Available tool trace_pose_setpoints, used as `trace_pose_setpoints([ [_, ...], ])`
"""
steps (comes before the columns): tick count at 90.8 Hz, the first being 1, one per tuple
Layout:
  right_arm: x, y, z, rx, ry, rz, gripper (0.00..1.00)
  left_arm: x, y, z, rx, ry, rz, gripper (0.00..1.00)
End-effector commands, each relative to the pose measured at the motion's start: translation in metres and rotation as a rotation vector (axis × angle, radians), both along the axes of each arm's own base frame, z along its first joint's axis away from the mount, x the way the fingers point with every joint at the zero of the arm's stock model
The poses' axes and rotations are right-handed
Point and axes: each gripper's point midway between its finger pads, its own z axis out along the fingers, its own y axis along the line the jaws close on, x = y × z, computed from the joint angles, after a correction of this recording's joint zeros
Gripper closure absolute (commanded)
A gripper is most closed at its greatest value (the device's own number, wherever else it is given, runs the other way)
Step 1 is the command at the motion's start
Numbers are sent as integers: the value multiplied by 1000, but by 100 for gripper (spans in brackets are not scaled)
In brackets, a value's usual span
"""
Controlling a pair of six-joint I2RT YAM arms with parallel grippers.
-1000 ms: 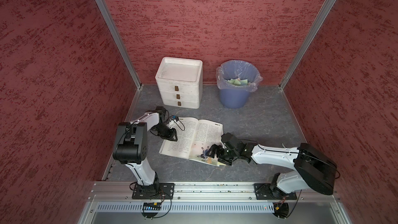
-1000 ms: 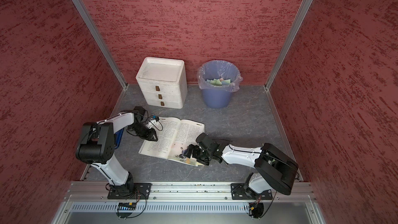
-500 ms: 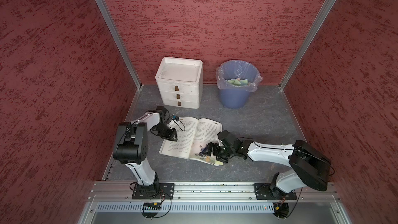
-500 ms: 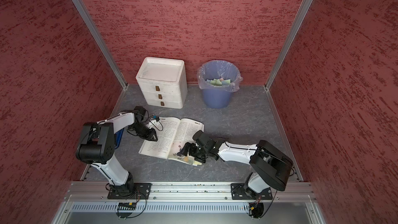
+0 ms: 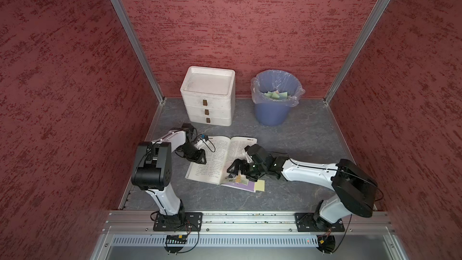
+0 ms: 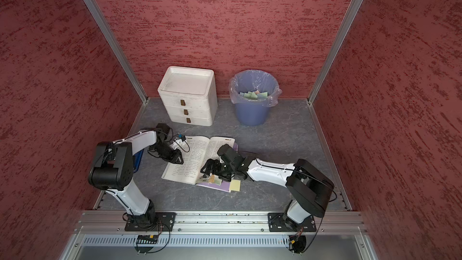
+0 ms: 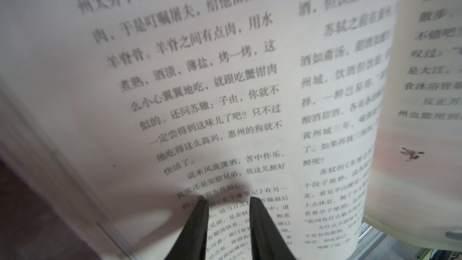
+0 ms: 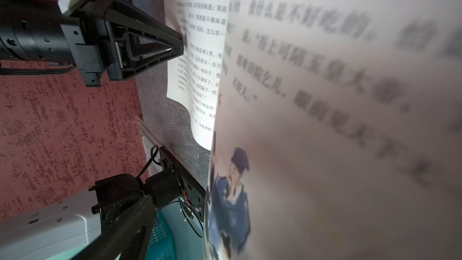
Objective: Peel off the used sticky note
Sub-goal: Turn the page of the book at the center of the board.
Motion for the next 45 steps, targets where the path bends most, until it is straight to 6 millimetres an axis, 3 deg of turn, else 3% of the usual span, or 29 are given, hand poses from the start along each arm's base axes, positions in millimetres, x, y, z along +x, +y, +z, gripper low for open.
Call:
trace_pose_setpoints([
  [1, 2, 17, 16, 38, -39, 49, 2, -8, -6, 2, -55, 21, -10, 69],
  [18, 7, 31, 27, 58, -55, 73, 2, 1, 5, 23, -115, -5, 49, 69],
  [45, 13, 62, 38, 46, -104, 144, 2, 11, 43, 62, -152, -92, 144, 69],
])
